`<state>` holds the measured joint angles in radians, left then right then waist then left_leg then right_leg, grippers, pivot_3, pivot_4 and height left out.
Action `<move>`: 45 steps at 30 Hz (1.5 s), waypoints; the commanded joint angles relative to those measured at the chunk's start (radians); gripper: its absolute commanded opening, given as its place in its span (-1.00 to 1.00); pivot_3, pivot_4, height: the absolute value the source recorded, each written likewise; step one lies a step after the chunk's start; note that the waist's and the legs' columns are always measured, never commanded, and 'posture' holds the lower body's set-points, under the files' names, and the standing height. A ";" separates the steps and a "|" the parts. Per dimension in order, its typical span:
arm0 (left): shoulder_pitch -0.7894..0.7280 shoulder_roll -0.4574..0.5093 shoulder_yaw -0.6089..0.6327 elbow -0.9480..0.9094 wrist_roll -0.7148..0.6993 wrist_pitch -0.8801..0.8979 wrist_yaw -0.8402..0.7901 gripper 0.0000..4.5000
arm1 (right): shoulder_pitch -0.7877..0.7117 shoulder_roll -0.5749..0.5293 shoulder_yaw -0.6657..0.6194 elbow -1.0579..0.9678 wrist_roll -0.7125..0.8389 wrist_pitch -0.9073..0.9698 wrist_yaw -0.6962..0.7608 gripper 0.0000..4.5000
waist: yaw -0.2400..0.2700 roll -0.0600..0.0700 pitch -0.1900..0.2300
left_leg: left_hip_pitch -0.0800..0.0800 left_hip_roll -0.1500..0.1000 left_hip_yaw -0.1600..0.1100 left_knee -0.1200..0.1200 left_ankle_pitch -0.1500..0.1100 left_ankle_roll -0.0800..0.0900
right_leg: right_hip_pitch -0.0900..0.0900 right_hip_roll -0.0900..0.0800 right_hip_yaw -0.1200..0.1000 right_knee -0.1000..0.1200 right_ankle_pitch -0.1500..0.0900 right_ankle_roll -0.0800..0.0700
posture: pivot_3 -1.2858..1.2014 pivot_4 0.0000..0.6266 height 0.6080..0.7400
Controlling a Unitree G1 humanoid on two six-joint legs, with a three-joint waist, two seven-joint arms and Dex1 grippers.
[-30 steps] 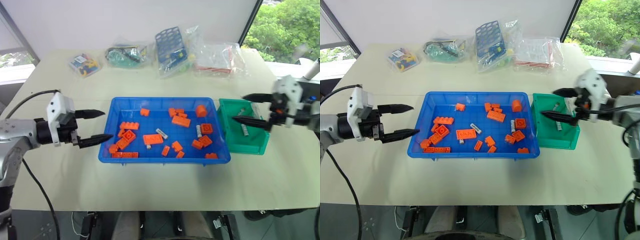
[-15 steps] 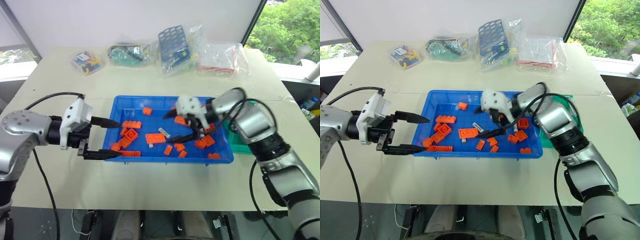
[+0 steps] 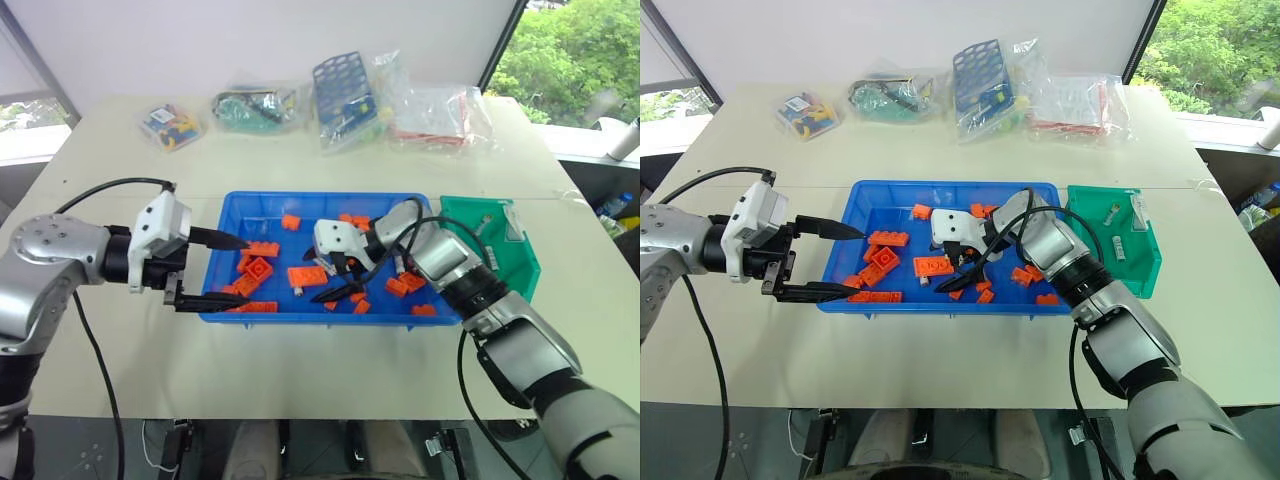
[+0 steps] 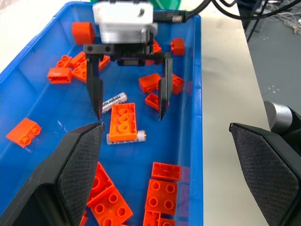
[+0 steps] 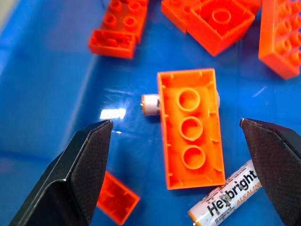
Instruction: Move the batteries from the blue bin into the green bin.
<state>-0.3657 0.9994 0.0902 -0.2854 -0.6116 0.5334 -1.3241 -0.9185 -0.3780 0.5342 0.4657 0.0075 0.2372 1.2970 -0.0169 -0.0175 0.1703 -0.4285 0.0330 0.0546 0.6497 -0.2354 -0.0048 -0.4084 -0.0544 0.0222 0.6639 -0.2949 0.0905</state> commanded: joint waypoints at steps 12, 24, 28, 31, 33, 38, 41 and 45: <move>-0.008 -0.012 0.008 -0.020 0.009 -0.017 0.011 1.00 | -0.078 0.110 -0.114 0.087 0.018 -0.064 -0.037 -0.49 | -0.005 0.000 0.000 | 0.000 0.000 0.000 0.000 0.000 0.000 | 0.000 0.000 0.000 0.001 0.000 0.000 | 0.03 -0.52 0.99; -0.010 -0.019 0.006 -0.031 0.008 -0.010 0.021 1.00 | -0.194 0.388 -0.134 0.222 -0.077 -0.010 -0.356 0.13 | -0.021 0.000 0.000 | 0.000 0.003 -0.002 -0.002 0.001 -0.003 | -0.001 0.002 0.001 0.002 0.000 -0.001 | 0.03 -0.52 0.99; -0.004 -0.013 -0.003 -0.034 0.005 -0.010 0.005 1.00 | -0.138 0.347 -0.133 0.057 -0.066 0.176 -0.336 0.36 | -0.021 0.000 0.000 | 0.000 0.002 -0.002 -0.002 0.001 -0.003 | 0.000 0.001 0.000 0.002 0.000 -0.001 | 0.03 -0.52 0.99; -0.017 -0.013 -0.020 -0.006 0.022 -0.026 -0.015 1.00 | -0.052 0.281 -0.119 -0.191 -0.035 0.405 -0.298 0.36 | -0.021 0.000 0.000 | 0.000 0.002 -0.002 -0.002 0.001 -0.003 | -0.001 0.001 0.000 0.002 0.000 -0.001 | 0.03 -0.52 0.99; -0.026 -0.017 -0.028 0.003 0.025 -0.028 -0.016 1.00 | -0.010 0.251 -0.133 -0.327 -0.001 0.561 -0.299 0.36 | -0.023 0.000 0.000 | 0.000 0.002 -0.002 -0.002 0.001 -0.003 | -0.001 0.001 0.000 0.002 0.000 -0.001 | 0.03 -0.52 0.99; -0.044 -0.027 -0.046 0.028 0.025 -0.030 -0.034 1.00 | 0.065 0.150 -0.162 -0.541 0.053 0.810 -0.333 0.36 | -0.024 0.000 0.000 | 0.000 0.002 -0.003 -0.002 0.001 -0.003 | -0.001 0.002 0.000 0.002 0.000 -0.001 | 0.03 -0.52 0.99; -0.067 -0.038 -0.066 0.053 0.037 -0.040 -0.046 1.00 | 0.088 0.144 -0.173 -0.591 0.100 0.895 -0.356 0.36 | -0.024 0.000 0.000 | 0.000 0.002 -0.002 -0.002 0.001 -0.003 | -0.001 0.003 0.000 0.002 0.000 -0.001 | 0.03 -0.52 0.99; -0.099 -0.048 -0.086 0.071 0.044 -0.038 -0.051 1.00 | 0.107 0.134 -0.153 -0.603 0.134 0.912 -0.386 0.36 | -0.025 0.000 0.000 | 0.000 0.001 -0.002 -0.002 0.001 -0.003 | -0.001 0.004 0.001 0.002 0.000 -0.001 | 0.03 -0.52 0.99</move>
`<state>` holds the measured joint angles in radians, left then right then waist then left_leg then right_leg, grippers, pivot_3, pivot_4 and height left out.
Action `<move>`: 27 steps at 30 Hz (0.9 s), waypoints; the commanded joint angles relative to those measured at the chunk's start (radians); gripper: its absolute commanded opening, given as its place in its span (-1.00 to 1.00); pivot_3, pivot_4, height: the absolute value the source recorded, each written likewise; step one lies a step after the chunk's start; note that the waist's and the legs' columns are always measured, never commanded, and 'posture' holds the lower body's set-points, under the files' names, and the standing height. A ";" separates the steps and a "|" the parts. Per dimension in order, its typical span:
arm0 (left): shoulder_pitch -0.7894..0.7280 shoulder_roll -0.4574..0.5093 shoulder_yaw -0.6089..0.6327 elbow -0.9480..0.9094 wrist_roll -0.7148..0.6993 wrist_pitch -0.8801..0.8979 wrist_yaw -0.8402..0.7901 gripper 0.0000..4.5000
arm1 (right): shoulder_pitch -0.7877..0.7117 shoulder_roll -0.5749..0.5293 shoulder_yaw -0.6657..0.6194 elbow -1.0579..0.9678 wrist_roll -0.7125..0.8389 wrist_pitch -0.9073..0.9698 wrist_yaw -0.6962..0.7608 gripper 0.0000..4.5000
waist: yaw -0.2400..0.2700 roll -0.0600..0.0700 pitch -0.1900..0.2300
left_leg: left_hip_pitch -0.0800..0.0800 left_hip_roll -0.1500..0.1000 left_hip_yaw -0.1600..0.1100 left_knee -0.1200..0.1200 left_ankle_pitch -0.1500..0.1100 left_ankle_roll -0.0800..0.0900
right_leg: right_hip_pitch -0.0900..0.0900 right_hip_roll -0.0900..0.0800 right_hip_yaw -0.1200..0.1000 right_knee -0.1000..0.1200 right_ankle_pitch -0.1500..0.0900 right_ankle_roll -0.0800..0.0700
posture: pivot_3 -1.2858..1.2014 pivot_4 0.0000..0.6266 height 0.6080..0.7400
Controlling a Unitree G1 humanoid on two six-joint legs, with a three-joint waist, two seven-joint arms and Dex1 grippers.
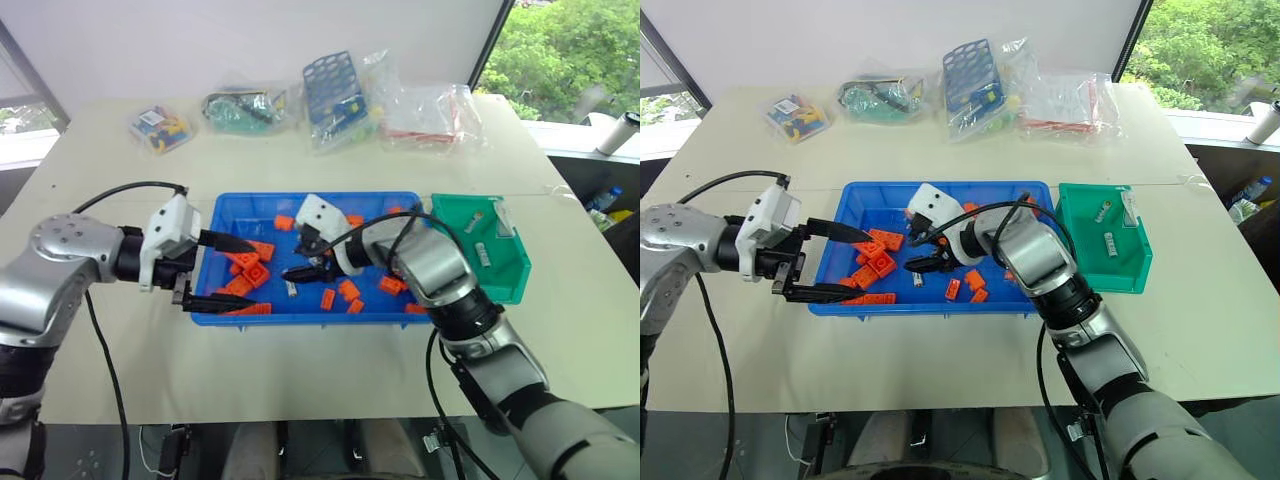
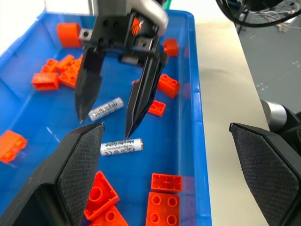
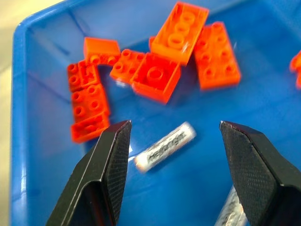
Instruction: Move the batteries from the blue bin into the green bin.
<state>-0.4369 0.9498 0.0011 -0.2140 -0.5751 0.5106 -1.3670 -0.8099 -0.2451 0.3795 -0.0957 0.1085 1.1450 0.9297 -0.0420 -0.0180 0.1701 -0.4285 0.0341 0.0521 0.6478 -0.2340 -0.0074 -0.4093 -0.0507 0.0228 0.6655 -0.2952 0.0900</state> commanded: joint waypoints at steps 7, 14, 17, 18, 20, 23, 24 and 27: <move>-0.060 -0.002 -0.014 0.015 0.011 -0.012 -0.025 1.00 | 0.021 0.018 0.032 0.037 0.058 -0.028 -0.079 0.36 | 0.000 0.000 0.000 | 0.000 0.000 0.000 0.000 0.000 0.000 | 0.000 0.000 0.000 0.000 0.000 0.000 | 0.03 -0.52 0.99; -0.068 0.001 -0.011 0.001 0.007 0.003 -0.027 1.00 | 0.030 0.019 0.068 0.156 0.045 -0.116 -0.113 0.36 | 0.000 0.000 0.000 | 0.000 0.000 0.000 0.000 0.000 0.000 | 0.000 0.000 0.000 0.000 0.000 0.000 | 0.03 -0.52 0.99; -0.065 0.005 -0.008 0.000 0.008 0.004 -0.029 1.00 | 0.031 0.023 0.071 0.174 0.049 -0.131 -0.118 0.36 | 0.000 0.000 0.000 | 0.000 0.000 0.000 0.000 0.000 0.000 | 0.000 0.000 0.000 0.000 0.000 0.000 | 0.03 -0.52 0.99; -0.064 0.006 -0.007 0.000 0.009 0.003 -0.031 1.00 | 0.031 0.024 0.075 0.177 0.048 -0.137 -0.119 0.36 | 0.000 0.000 0.000 | 0.000 0.000 0.000 0.000 0.000 0.000 | 0.000 0.000 0.000 0.000 0.000 0.000 | 0.03 -0.52 0.99; -0.063 0.008 -0.007 0.000 0.009 0.003 -0.032 1.00 | 0.032 0.026 0.079 0.179 0.048 -0.143 -0.120 0.25 | 0.000 0.000 0.000 | 0.000 0.000 0.000 0.000 0.000 0.000 | 0.000 0.000 0.000 0.000 0.000 0.000 | 0.03 -0.52 0.99; -0.064 0.008 -0.007 -0.001 0.009 0.004 -0.033 1.00 | 0.038 0.023 0.082 0.168 0.053 -0.149 -0.116 -0.21 | 0.000 0.000 0.000 | 0.000 0.000 0.000 0.000 0.000 0.000 | 0.000 0.000 0.000 0.000 0.000 0.000 | 0.03 -0.52 0.99; -0.064 0.008 -0.008 -0.002 0.009 0.004 -0.033 1.00 | 0.041 0.019 0.084 0.161 0.056 -0.150 -0.112 -0.48 | 0.000 0.000 0.000 | 0.000 0.000 0.000 0.000 0.000 0.000 | 0.000 0.000 0.000 0.000 0.000 0.000 | 0.03 -0.52 0.99; -0.066 0.006 -0.011 0.002 0.013 -0.001 -0.036 1.00 | 0.045 0.007 0.089 0.138 0.070 -0.146 -0.097 -0.97 | 0.000 0.000 0.000 | 0.000 0.000 0.000 0.000 0.000 0.000 | 0.000 0.000 0.000 0.000 0.000 0.000 | 0.03 -0.52 0.99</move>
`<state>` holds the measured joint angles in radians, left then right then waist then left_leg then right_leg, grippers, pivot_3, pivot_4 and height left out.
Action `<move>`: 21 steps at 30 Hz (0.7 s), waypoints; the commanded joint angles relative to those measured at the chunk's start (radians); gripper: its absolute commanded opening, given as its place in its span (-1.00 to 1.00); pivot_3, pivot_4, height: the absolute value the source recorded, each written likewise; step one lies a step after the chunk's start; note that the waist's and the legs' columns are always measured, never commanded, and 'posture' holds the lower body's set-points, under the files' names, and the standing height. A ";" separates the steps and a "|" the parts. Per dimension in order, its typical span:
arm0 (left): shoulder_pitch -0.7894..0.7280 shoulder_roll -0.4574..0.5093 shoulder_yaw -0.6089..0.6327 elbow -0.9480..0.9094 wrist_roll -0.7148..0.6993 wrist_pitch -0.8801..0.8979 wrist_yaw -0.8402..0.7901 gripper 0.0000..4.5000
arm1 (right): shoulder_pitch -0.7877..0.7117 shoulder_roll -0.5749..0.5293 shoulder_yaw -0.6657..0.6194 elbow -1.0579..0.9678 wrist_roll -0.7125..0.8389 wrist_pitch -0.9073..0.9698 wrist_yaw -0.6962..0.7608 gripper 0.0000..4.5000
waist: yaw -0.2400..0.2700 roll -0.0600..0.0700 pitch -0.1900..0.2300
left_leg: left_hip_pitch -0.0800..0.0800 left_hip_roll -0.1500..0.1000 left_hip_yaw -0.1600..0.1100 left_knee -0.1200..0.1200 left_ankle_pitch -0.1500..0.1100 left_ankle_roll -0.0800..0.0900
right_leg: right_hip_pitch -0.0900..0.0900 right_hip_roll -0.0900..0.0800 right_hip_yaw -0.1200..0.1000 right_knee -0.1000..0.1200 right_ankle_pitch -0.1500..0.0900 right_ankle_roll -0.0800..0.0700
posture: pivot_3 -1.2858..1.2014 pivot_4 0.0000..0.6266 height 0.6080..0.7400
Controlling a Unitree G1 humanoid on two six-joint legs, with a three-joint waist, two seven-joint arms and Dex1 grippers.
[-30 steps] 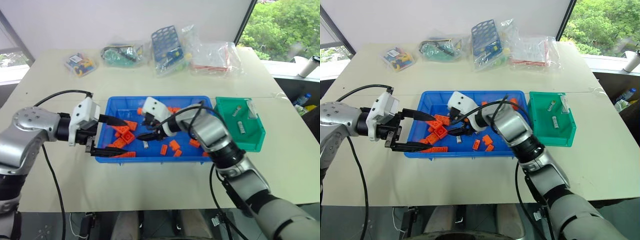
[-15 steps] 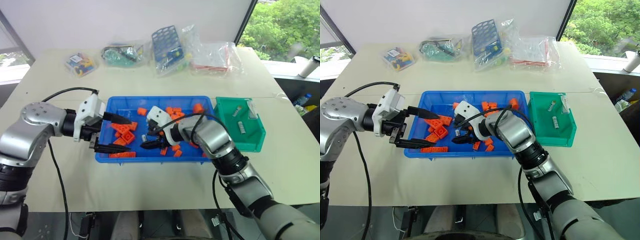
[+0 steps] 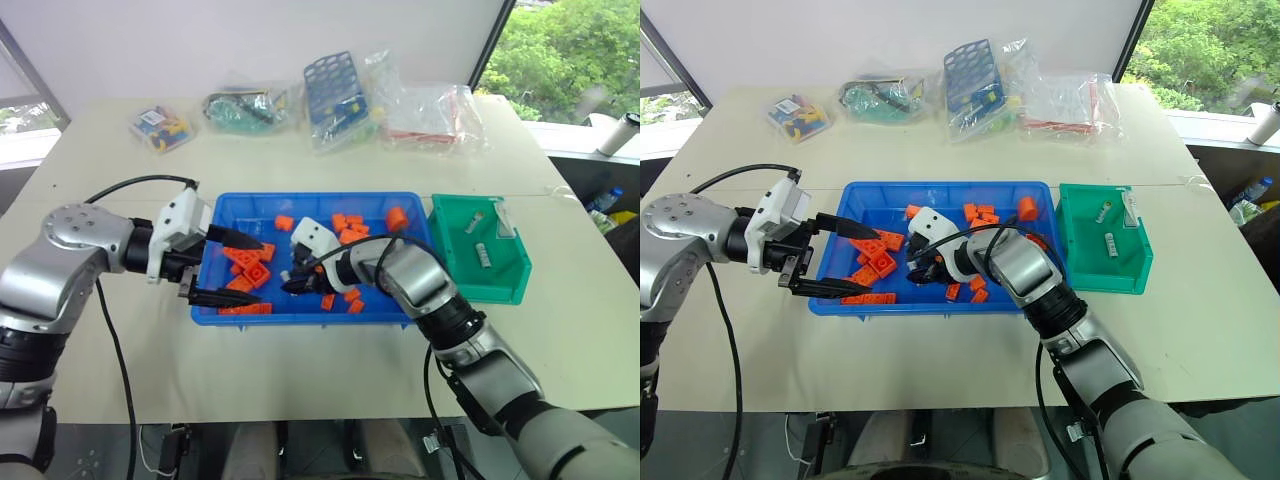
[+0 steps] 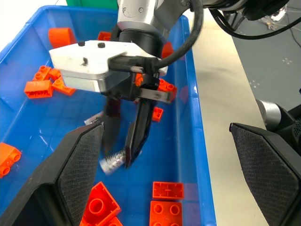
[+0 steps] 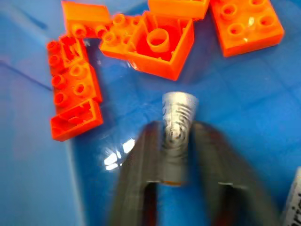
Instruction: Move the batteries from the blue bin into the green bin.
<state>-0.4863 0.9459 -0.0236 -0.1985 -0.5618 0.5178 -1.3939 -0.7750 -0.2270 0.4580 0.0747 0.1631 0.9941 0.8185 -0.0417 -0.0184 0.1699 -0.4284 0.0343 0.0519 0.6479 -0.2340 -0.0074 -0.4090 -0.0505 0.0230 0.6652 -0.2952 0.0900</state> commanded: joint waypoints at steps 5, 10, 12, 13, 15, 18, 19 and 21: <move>-0.008 0.002 0.010 -0.015 0.001 -0.015 -0.012 1.00 | -0.013 -0.034 -0.039 -0.082 0.055 0.032 0.027 -0.97 | 0.000 0.000 0.000 | 0.000 0.000 0.000 0.000 0.000 0.000 | 0.000 0.000 0.000 0.000 0.000 0.000 | 0.03 -0.52 0.99; 0.026 -0.012 0.013 -0.033 -0.006 -0.022 -0.004 1.00 | -0.070 -0.164 -0.237 -0.193 0.141 0.144 0.034 -0.97 | 0.007 0.000 0.000 | -0.001 0.001 0.000 0.000 0.000 0.000 | 0.000 -0.001 0.000 0.000 0.000 0.000 | 0.03 -0.52 0.99; 0.040 -0.019 0.020 -0.034 -0.002 -0.029 0.007 1.00 | -0.081 -0.262 -0.320 -0.222 0.164 0.173 0.043 -0.97 | 0.015 0.000 0.000 | -0.001 0.001 0.000 0.000 0.000 0.000 | 0.000 -0.001 0.000 0.000 0.000 0.000 | 0.03 -0.52 0.99; 0.051 -0.020 0.025 -0.033 0.002 -0.036 0.010 1.00 | -0.079 -0.316 -0.351 -0.234 0.171 0.173 0.052 -0.97 | 0.019 0.000 0.000 | -0.001 0.001 0.000 0.000 0.000 0.000 | 0.000 -0.001 0.000 -0.001 0.000 0.000 | 0.03 -0.52 0.99; 0.068 -0.021 0.040 -0.028 0.008 -0.048 0.023 1.00 | -0.058 -0.440 -0.401 -0.232 0.172 0.155 0.076 -0.97 | 0.029 0.000 0.000 | -0.001 0.001 0.000 0.000 0.000 0.000 | 0.000 -0.001 0.000 -0.002 0.000 0.000 | 0.03 -0.52 0.99; 0.078 -0.029 0.067 -0.022 0.002 -0.057 0.053 1.00 | -0.011 -0.598 -0.466 -0.189 0.159 0.115 0.089 -0.97 | 0.031 0.000 0.000 | -0.001 0.001 0.001 0.000 0.000 0.001 | 0.000 -0.001 0.000 -0.003 0.000 0.000 | 0.03 -0.52 0.99; 0.076 -0.032 0.074 -0.020 -0.002 -0.055 0.063 1.00 | 0.006 -0.640 -0.483 -0.176 0.158 0.101 0.095 -0.97 | 0.030 0.000 0.001 | -0.001 0.001 0.001 0.000 0.000 0.001 | 0.000 -0.002 0.000 -0.003 0.000 0.000 | 0.03 -0.52 0.99; 0.066 -0.038 0.082 -0.015 -0.005 -0.053 0.079 1.00 | 0.046 -0.713 -0.514 -0.153 0.155 0.076 0.106 -0.97 | 0.028 0.000 0.001 | -0.001 0.001 0.001 0.000 0.000 0.001 | 0.000 -0.002 0.001 -0.003 0.000 0.000 | 0.03 -0.52 0.99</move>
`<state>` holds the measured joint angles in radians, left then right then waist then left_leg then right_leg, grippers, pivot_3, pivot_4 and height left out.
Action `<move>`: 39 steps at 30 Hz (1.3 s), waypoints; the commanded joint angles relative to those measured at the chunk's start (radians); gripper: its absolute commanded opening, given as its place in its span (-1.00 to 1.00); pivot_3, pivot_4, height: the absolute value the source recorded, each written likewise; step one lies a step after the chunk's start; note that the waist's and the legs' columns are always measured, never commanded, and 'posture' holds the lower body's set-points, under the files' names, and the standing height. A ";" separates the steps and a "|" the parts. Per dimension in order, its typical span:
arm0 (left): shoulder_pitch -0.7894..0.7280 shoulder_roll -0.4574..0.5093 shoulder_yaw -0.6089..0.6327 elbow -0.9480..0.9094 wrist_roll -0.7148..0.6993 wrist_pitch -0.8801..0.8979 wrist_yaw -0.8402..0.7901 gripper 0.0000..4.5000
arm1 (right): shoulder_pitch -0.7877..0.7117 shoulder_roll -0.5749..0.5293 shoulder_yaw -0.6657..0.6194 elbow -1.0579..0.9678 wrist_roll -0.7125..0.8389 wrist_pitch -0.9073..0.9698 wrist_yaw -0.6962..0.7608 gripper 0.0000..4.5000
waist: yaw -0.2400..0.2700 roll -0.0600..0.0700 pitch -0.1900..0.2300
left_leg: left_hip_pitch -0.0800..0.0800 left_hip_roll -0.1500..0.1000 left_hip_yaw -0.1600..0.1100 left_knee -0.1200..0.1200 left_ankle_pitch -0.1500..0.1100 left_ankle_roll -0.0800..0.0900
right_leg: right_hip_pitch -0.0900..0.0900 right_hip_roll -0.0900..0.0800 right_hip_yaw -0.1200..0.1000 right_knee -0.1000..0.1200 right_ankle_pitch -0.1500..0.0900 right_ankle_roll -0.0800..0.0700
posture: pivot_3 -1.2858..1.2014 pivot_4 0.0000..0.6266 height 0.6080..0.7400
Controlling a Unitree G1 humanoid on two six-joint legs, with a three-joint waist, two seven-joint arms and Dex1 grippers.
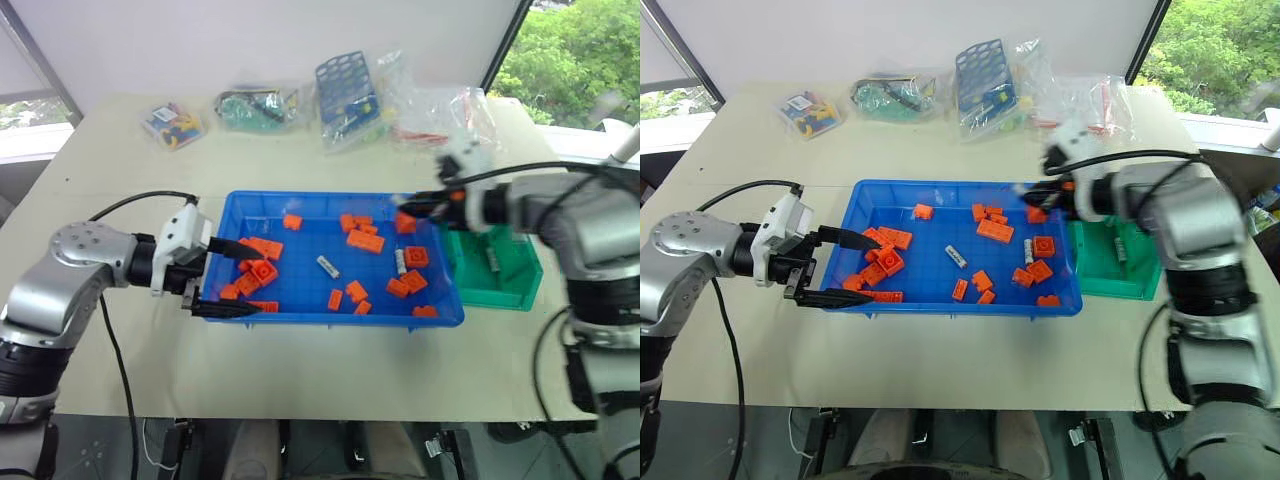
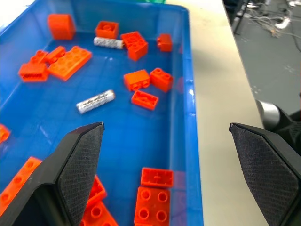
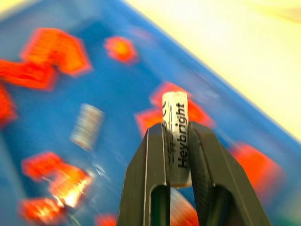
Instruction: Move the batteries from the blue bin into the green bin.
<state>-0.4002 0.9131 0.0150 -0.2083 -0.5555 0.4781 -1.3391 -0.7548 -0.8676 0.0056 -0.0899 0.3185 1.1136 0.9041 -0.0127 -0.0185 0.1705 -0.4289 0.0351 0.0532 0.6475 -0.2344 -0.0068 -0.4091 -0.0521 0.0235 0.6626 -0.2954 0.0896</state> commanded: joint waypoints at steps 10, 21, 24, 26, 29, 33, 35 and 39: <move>-0.057 -0.027 0.024 0.016 0.002 -0.021 0.042 1.00 | 0.126 -0.113 -0.076 0.053 -0.020 -0.136 -0.039 -0.03 | -0.005 0.000 0.000 | 0.001 0.000 0.001 0.000 0.000 0.000 | 0.000 0.002 0.002 0.001 0.000 0.000 | 0.03 -0.52 0.99; -0.057 -0.017 0.026 0.014 0.003 -0.014 0.043 1.00 | -0.061 0.134 0.062 -0.058 0.046 -0.078 -0.089 0.36 | -0.007 0.001 0.000 | 0.001 0.002 0.000 0.000 0.000 0.000 | -0.001 0.004 0.002 0.001 0.000 0.000 | 0.03 -0.52 0.99; -0.060 -0.018 0.023 0.011 0.004 -0.011 0.046 1.00 | -0.047 0.270 0.147 -0.122 0.061 -0.031 -0.136 0.36 | -0.004 0.001 0.000 | 0.000 0.004 0.000 0.000 0.000 0.000 | -0.001 0.005 0.002 0.001 0.000 0.000 | 0.03 -0.52 0.99; -0.064 -0.019 0.021 0.009 0.005 -0.010 0.049 1.00 | -0.024 0.333 0.211 -0.152 0.058 -0.019 -0.156 0.36 | 0.001 0.001 0.000 | 0.000 0.004 0.000 0.000 0.000 0.000 | -0.001 0.004 0.002 0.001 0.000 0.000 | 0.03 -0.52 0.99; -0.067 -0.021 0.019 0.006 0.005 -0.008 0.054 1.00 | 0.010 0.390 0.270 -0.131 0.033 -0.043 -0.188 0.36 | 0.005 0.000 0.000 | -0.001 0.003 0.000 0.001 0.000 0.000 | -0.001 0.003 0.001 0.001 0.000 0.000 | 0.03 -0.52 0.99; -0.058 -0.018 0.022 -0.001 0.003 -0.007 0.059 1.00 | 0.048 0.428 0.330 -0.086 -0.002 -0.092 -0.210 0.36 | 0.001 0.000 0.000 | -0.001 0.002 0.000 0.002 0.000 0.000 | 0.000 0.002 0.001 0.001 0.000 0.000 | 0.03 -0.52 0.99; -0.049 -0.014 0.025 0.000 0.003 -0.009 0.057 1.00 | 0.057 0.440 0.348 -0.073 -0.006 -0.104 -0.207 0.36 | -0.001 0.000 0.000 | -0.001 0.002 0.000 0.002 0.000 0.000 | 0.000 0.003 0.001 0.002 0.000 0.000 | 0.03 -0.52 0.99; -0.049 -0.002 0.032 0.011 0.005 -0.012 0.049 1.00 | 0.044 0.474 0.353 0.016 -0.034 -0.145 -0.223 0.36 | -0.007 0.000 0.000 | 0.000 0.001 0.000 0.001 0.000 0.000 | -0.001 0.004 0.001 0.002 0.000 0.000 | 0.03 -0.52 0.99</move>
<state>-0.4418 0.8937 0.0210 -0.1802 -0.5493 0.4737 -1.2851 -0.6891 -0.4000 0.3756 -0.0811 0.2953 0.9939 0.6870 -0.0198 -0.0182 0.1707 -0.4292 0.0363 0.0532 0.6489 -0.2344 -0.0067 -0.4097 -0.0478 0.0247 0.6644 -0.2952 0.0897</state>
